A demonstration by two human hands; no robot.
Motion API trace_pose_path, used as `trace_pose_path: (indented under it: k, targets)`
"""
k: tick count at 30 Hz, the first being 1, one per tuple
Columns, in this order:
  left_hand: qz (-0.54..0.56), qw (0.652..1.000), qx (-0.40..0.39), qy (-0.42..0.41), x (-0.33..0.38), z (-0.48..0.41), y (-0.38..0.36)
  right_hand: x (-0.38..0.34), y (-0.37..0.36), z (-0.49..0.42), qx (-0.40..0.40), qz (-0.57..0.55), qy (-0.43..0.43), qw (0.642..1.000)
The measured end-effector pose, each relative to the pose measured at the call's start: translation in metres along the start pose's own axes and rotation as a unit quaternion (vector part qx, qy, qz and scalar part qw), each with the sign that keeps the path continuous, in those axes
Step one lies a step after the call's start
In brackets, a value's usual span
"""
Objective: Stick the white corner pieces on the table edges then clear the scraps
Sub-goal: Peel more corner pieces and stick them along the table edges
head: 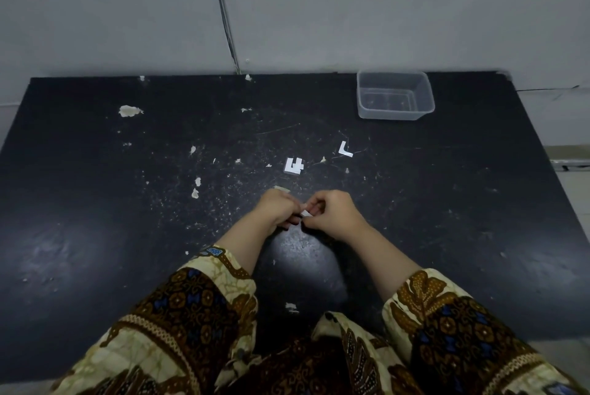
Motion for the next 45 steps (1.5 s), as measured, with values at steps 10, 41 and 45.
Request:
trace_pose_path:
  k: [10,41,45]
  targets:
    - [0.118,0.990,0.033,-0.074,0.042,0.008,0.016,-0.014,0.032,-0.007,0.102,-0.182,-0.016,0.978]
    - [0.222,0.969,-0.009,-0.107,0.081,0.012,0.034,-0.035,0.092,-0.026,0.207,-0.133,0.006,0.969]
    - [0.189,0.973,-0.012,-0.128,0.084,0.011,0.034,-0.059,0.088,-0.025,0.186,-0.130,0.068,0.972]
Point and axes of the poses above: each hand's wrist, its own z-axis away from the middle knuckle, its own y-axis out of the back of the hand, x = y × z, the point moved 8 cm from there along -z, towards the middle knuckle, and after that the axes turned 7 degrees about x, right-handed, at the moved point
